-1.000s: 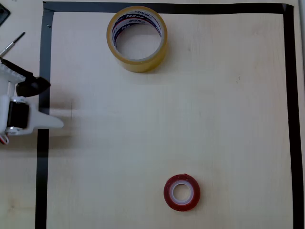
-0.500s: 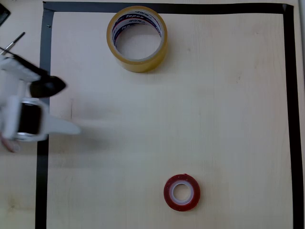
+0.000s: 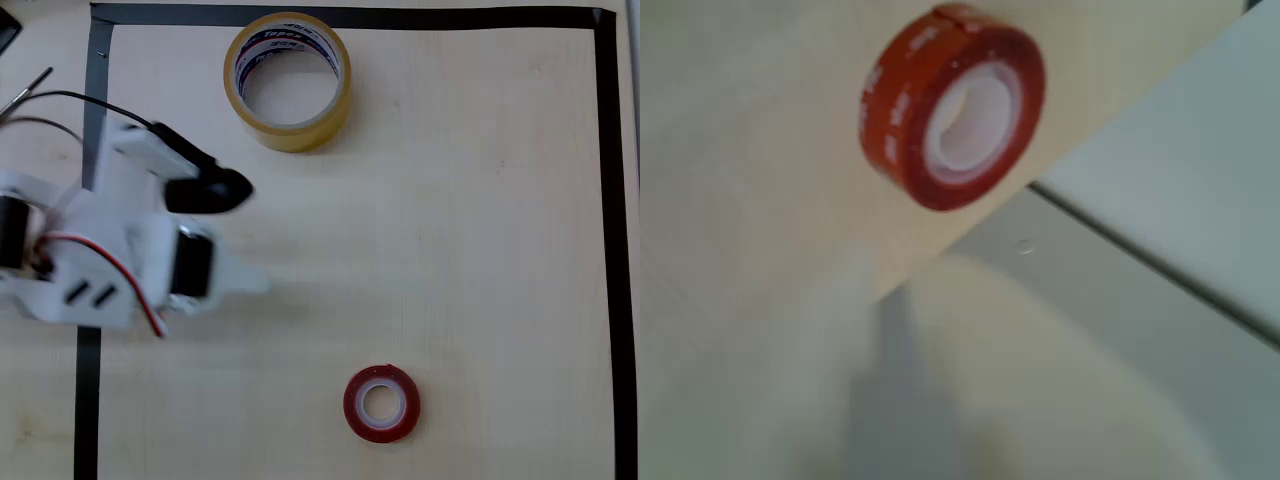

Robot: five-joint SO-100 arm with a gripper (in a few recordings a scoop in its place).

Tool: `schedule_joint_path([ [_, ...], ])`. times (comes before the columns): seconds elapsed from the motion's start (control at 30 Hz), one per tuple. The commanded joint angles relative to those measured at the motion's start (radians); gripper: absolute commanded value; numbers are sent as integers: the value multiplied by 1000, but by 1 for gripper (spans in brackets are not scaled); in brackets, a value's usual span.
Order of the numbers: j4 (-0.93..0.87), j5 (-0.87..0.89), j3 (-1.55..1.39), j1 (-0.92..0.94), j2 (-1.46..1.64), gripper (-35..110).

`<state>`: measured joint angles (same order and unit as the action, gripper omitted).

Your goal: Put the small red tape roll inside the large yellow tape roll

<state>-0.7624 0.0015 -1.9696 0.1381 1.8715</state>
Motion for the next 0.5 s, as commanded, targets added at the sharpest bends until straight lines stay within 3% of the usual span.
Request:
schedule_joint_path([
  [0.0,72,40,141,57,-80,0],
  [0.47,86,87,397,107,-408,0],
])
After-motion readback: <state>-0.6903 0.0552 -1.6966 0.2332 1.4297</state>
